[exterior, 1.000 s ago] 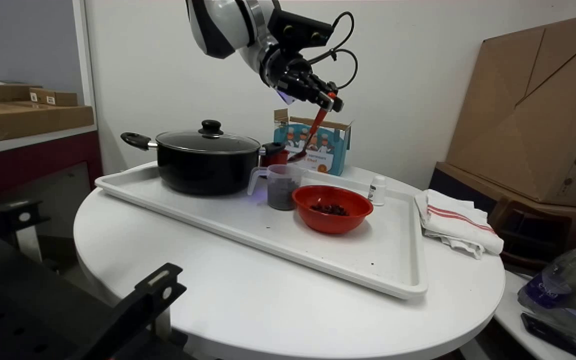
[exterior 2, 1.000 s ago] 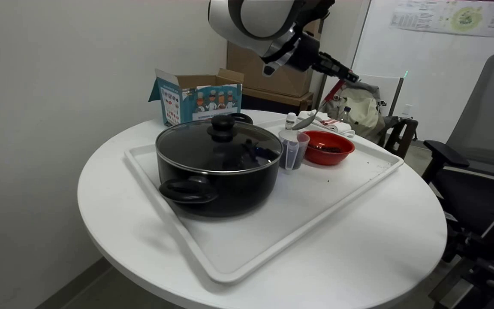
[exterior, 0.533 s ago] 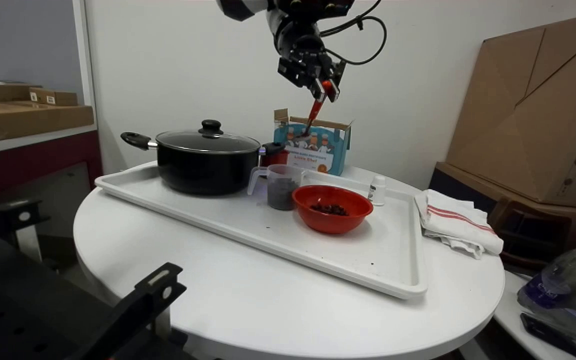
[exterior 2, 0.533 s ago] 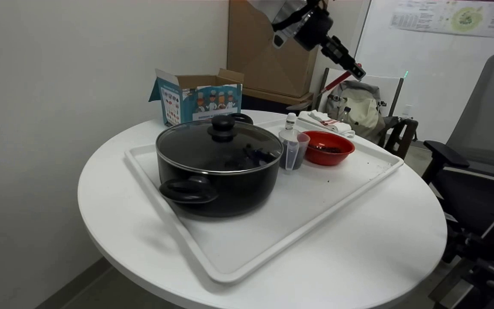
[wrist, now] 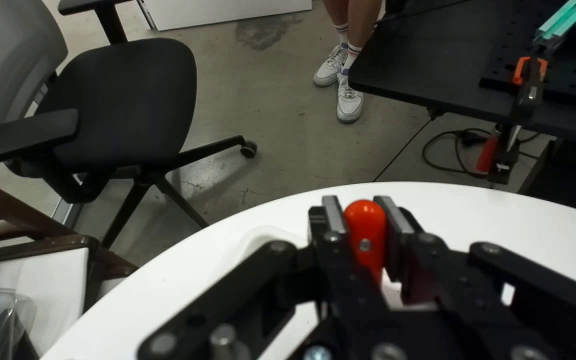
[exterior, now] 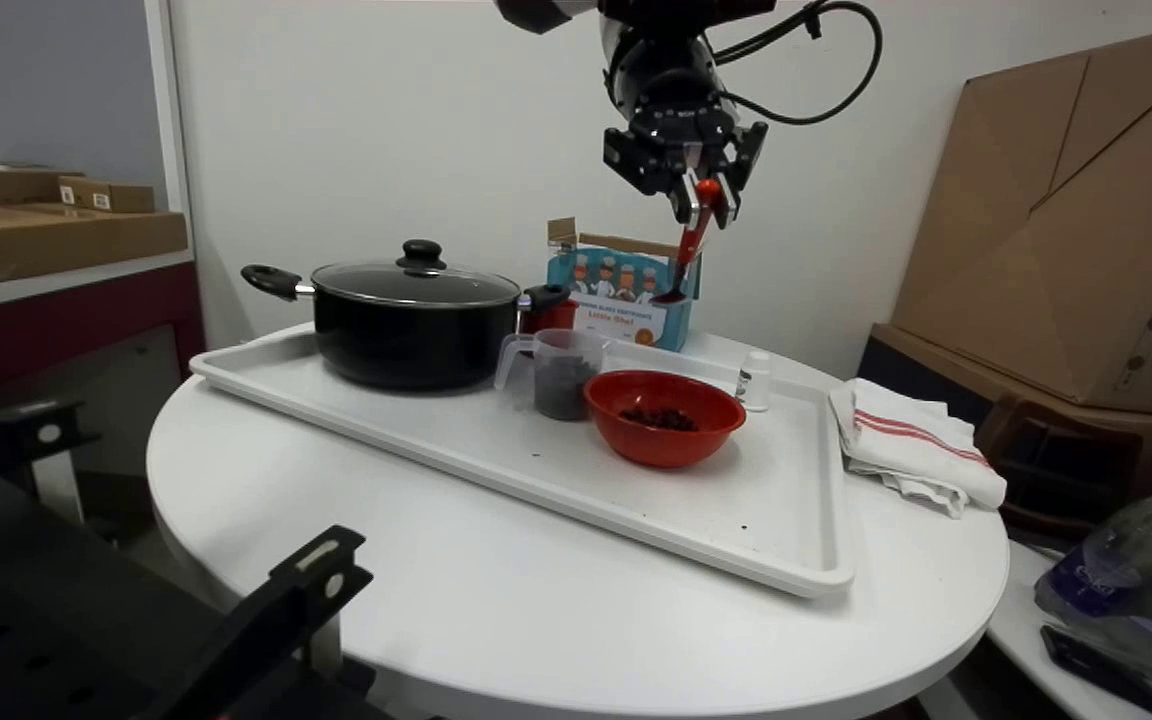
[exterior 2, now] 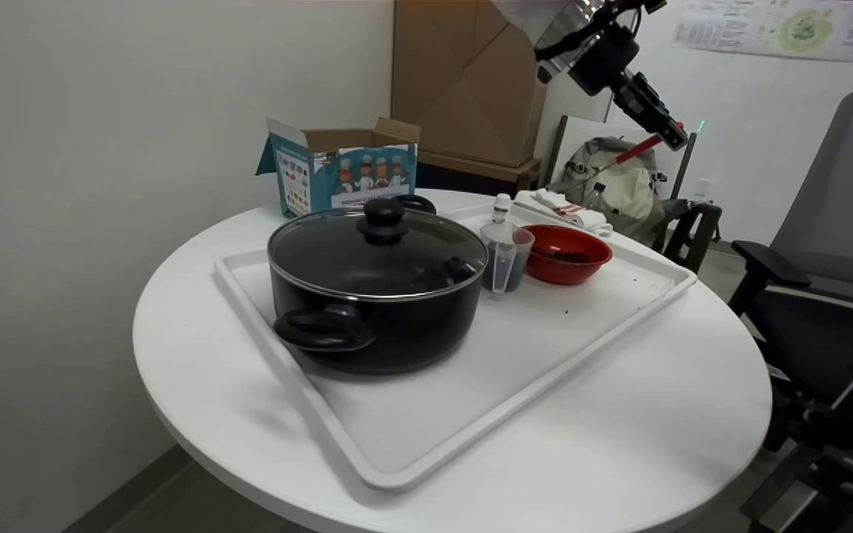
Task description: Take a spoonful of the contents of the red bowl and put it in the jug
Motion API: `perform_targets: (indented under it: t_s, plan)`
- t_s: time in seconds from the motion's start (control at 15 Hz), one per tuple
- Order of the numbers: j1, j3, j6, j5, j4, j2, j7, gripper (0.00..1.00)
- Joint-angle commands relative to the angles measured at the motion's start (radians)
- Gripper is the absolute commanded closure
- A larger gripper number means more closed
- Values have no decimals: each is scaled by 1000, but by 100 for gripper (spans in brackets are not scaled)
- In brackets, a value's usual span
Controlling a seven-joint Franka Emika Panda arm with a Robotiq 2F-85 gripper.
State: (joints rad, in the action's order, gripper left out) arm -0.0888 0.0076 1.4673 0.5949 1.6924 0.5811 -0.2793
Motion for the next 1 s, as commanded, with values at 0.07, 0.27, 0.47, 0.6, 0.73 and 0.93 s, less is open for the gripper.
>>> perform_targets:
  t_s: [0.07, 0.27, 0.47, 0.6, 0.73, 0.93]
  plan:
    - [3, -27, 35, -16, 47, 1, 43, 92]
    - [6, -28, 40, -20, 32, 36, 50, 92]
    - [3, -31, 51, -25, 16, 78, 62, 92]
    - [0, -32, 71, -25, 13, 104, 61, 92]
    - [-1, -30, 98, -30, 5, 130, 54, 92]
    - [4, -23, 145, -40, -13, 174, 44, 91]
